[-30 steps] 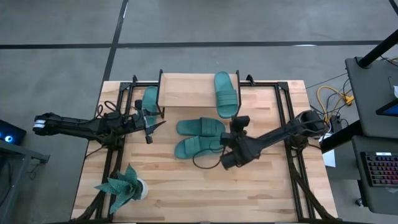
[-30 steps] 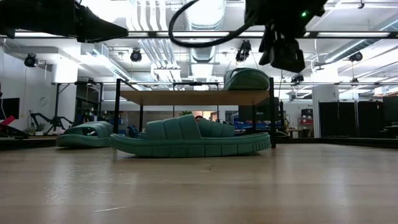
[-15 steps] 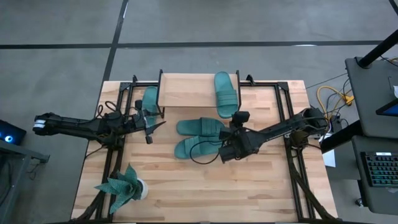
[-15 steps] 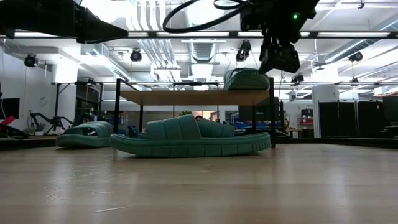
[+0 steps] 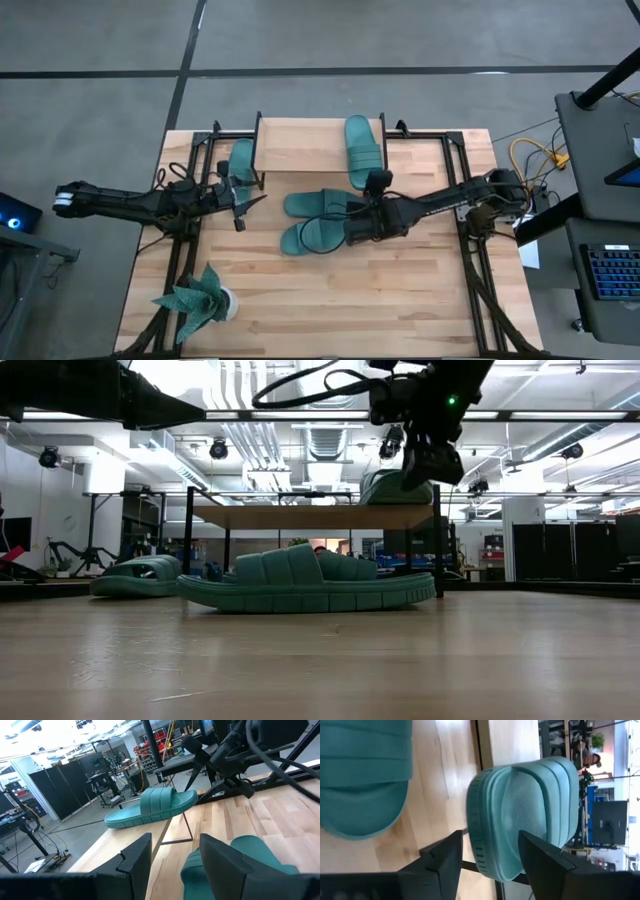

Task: Pick and place slides into the shelf
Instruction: Put the top right green slide on the shelf

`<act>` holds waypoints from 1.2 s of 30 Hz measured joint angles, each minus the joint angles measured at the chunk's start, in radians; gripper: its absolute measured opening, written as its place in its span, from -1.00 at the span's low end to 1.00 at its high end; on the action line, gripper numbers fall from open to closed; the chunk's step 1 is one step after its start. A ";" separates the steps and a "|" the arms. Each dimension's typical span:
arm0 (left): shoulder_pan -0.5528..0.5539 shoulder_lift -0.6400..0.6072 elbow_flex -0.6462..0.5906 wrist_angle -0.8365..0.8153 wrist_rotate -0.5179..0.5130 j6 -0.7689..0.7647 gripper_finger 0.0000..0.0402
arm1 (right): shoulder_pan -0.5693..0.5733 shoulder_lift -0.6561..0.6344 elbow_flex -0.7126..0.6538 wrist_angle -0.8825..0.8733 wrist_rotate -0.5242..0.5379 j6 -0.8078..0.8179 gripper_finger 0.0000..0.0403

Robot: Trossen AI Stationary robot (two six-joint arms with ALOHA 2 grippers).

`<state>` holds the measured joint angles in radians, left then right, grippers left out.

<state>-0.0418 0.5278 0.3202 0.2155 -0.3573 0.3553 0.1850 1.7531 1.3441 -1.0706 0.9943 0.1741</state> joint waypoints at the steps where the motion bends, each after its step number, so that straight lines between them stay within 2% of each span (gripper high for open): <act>1: 0.000 0.000 0.000 -0.001 0.000 0.000 -0.25 | -0.003 0.000 -0.001 0.000 0.000 0.000 -0.10; 8: 0.000 0.000 0.000 -0.002 0.000 0.000 -0.25 | -0.022 0.000 -0.027 0.007 -0.002 0.021 -0.18; 12: 0.000 0.000 0.000 -0.001 0.000 0.000 -0.25 | -0.022 0.000 -0.029 0.006 0.000 0.023 -0.28; 22: 0.001 0.000 0.000 -0.001 0.000 0.000 -0.25 | -0.019 0.000 -0.022 0.005 0.000 0.073 -0.85; 36: 0.000 0.000 0.000 -0.002 0.000 0.000 -0.25 | -0.009 0.000 0.087 -0.023 0.046 0.164 -0.86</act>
<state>-0.0414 0.5278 0.3202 0.2138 -0.3573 0.3553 0.1757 1.7531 1.4314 -1.0932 1.0407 0.3386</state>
